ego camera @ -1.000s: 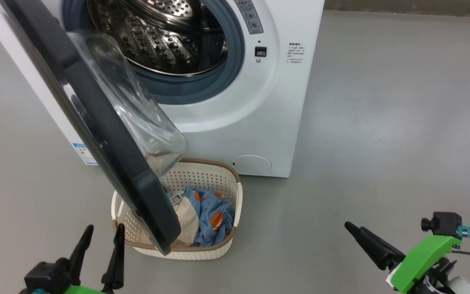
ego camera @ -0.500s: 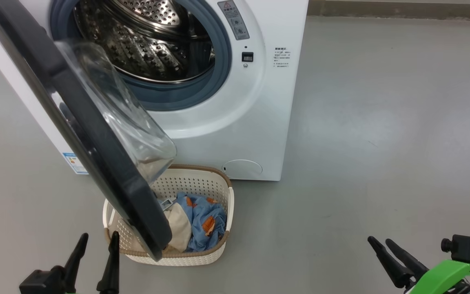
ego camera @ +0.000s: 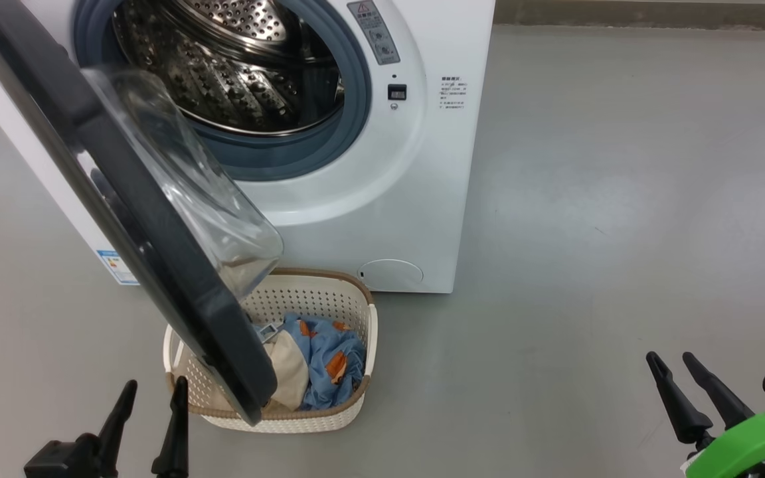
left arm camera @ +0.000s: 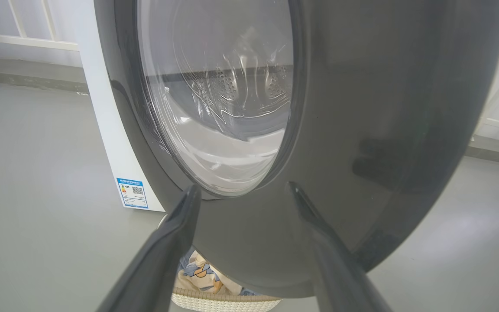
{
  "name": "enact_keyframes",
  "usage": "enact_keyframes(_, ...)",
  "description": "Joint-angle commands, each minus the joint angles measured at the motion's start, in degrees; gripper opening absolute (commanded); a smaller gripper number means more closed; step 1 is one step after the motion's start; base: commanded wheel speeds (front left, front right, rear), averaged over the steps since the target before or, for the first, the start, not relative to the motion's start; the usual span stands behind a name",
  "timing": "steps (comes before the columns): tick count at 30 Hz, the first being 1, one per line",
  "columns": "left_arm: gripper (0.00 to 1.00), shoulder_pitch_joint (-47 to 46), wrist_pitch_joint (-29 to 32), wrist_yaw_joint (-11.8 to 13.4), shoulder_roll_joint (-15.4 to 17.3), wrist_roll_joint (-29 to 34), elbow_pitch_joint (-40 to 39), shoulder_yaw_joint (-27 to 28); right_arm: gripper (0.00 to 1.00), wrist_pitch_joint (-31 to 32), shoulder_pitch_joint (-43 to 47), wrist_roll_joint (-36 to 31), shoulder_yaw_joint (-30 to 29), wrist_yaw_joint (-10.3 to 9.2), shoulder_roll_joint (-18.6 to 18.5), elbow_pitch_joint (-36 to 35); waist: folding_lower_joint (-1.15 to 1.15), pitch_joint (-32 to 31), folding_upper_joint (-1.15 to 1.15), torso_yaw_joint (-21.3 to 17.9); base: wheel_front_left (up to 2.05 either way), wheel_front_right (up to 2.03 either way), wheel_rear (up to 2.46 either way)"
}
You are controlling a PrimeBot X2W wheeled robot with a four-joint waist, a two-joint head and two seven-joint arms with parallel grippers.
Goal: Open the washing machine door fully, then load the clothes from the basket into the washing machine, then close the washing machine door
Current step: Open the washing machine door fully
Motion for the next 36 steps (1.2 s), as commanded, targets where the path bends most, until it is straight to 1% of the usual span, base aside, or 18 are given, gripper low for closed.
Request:
enact_keyframes(1, 1.0, -1.14, -0.36, -0.09, 1.1, 0.01, -1.58, 2.28, 1.0, -0.7, 2.27, -4.32, -2.65, 0.17, 0.08, -2.0, 0.0, 0.01, 0.0, 0.07, 0.0, 0.0, 0.0)
enact_keyframes(8, 1.0, -1.51, -0.36, -0.09, 1.16, 0.07, -1.74, 2.31, 1.0, -0.7, 5.98, -17.41, -13.46, 0.17, 4.38, -5.75, 0.0, 0.45, 0.0, 0.49, 0.0, 0.0, 0.0)
enact_keyframes(9, 1.0, -1.51, -0.36, -0.09, 1.16, 0.07, -1.74, 2.31, 1.0, -0.7, 5.98, -17.41, -13.46, 0.17, 4.38, -5.75, 0.0, 0.45, 0.0, 0.49, 0.0, 0.0, 0.0)
enact_keyframes(12, 1.0, -1.69, -0.36, -0.09, 1.14, 0.1, -1.77, 2.37, 1.0, -0.7, 7.16, -21.8, -17.49, 0.17, 6.35, -7.39, 0.0, 0.62, 0.0, 0.64, 0.0, 0.0, 0.0)
enact_keyframes(16, 1.0, -1.83, -0.36, -0.09, 1.17, 0.16, -1.82, 2.38, 1.0, -0.71, 8.59, -26.51, -21.35, 0.17, 8.4, -9.28, 0.0, 0.74, 0.0, 0.83, 0.0, 0.0, 0.0)
enact_keyframes(22, 1.0, -1.99, -0.36, -0.09, 1.18, 0.16, -1.82, 2.48, 1.0, -0.71, 10.46, -29.76, -23.59, 0.17, 10.32, -9.44, 0.0, 0.92, 0.0, 1.01, 0.0, 0.0, 0.0)
enact_keyframes(29, 1.0, -2.44, -0.36, -0.09, 0.91, -0.03, -1.53, 2.4, 1.0, -0.71, 11.51, -31.25, -23.81, 0.17, 11.8, -7.18, 0.0, 1.38, 0.0, 1.33, 0.0, 0.0, 0.0)
enact_keyframes(36, 1.0, -2.76, -0.36, -0.09, 0.52, 0.09, -1.45, 2.75, 1.0, -0.71, 11.43, -31.79, -23.95, 0.17, 12.25, -6.81, 0.0, 1.36, 0.0, 1.41, 0.0, 0.0, 0.0)
